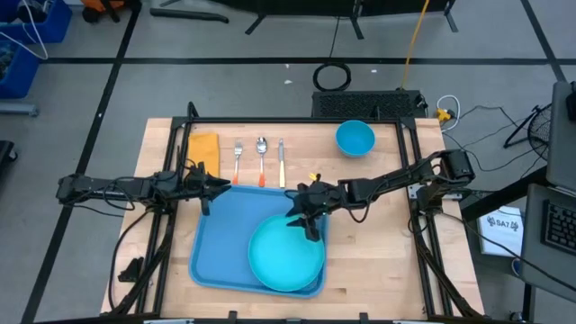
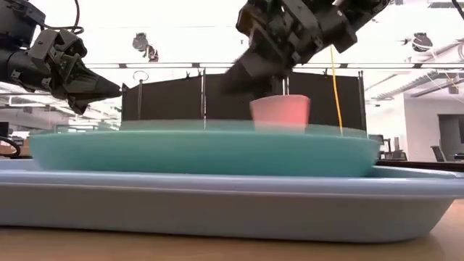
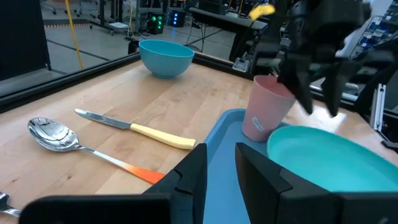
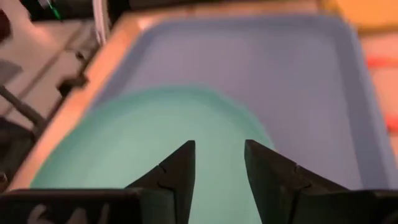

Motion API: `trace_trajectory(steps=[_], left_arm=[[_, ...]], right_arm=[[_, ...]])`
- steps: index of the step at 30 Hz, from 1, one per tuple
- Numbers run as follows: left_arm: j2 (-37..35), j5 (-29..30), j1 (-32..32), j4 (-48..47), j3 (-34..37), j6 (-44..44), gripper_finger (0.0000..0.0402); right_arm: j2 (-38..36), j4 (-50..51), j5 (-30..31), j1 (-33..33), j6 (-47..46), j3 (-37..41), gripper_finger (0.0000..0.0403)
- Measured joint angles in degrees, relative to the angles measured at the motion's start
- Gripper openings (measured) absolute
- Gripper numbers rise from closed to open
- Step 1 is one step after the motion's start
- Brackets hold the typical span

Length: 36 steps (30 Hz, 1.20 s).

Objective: Set up tray
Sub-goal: Put the blue bowl on the green plate

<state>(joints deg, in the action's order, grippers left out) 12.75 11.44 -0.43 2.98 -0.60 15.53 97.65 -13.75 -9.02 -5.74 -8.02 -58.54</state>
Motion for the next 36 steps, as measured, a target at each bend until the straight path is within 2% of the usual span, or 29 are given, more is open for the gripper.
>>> trace_trajectory(steps=[3, 9, 12, 15, 18, 23, 28, 31, 36], left_arm=[[0.0, 0.0, 0.0, 0.0, 0.0, 0.0, 0.0088], [0.0, 0.0, 0.0, -0.2, 0.0, -0.4, 0.0088], [0.0, 0.0, 0.0, -0.2, 0.0, -0.4, 0.0088], [0.0, 0.0, 0.0, -0.3, 0.0, -0.3, 0.0088], [0.0, 0.0, 0.0, -0.2, 0.0, -0.2, 0.0088], [0.0, 0.6, 0.0, 0.4, 0.0, 1.6, 0.0088], [0.0, 0.6, 0.0, 0.3, 0.0, 1.5, 0.0088], [0.0, 0.6, 0.0, 0.2, 0.0, 1.6, 0.0088], [0.0, 0.6, 0.0, 0.1, 0.0, 1.6, 0.0088]], right_arm=[[-1.2, -3.3, -0.1, 0.0, 0.9, 0.0, 0.0132], [-4.9, -2.2, 1.2, 0.0, 2.9, -0.1, 0.0132], [-8.1, 3.7, 6.9, 0.0, 6.7, -0.1, 0.0132], [-12.6, 13.1, 16.3, 1.0, 9.2, -0.1, 0.0132], [-17.6, 21.3, 25.1, 2.8, 7.9, -0.1, 0.013], [-24.8, 31.9, 28.7, 6.6, 4.6, -0.1, 0.013], [-28.3, 39.8, 29.3, 16.1, 2.9, -0.2, 0.013], [-28.9, 46.3, 26.8, 24.9, 1.9, -0.2, 0.013], [-28.8, 54.7, 27.0, 40.2, 3.3, -0.2, 0.013]])
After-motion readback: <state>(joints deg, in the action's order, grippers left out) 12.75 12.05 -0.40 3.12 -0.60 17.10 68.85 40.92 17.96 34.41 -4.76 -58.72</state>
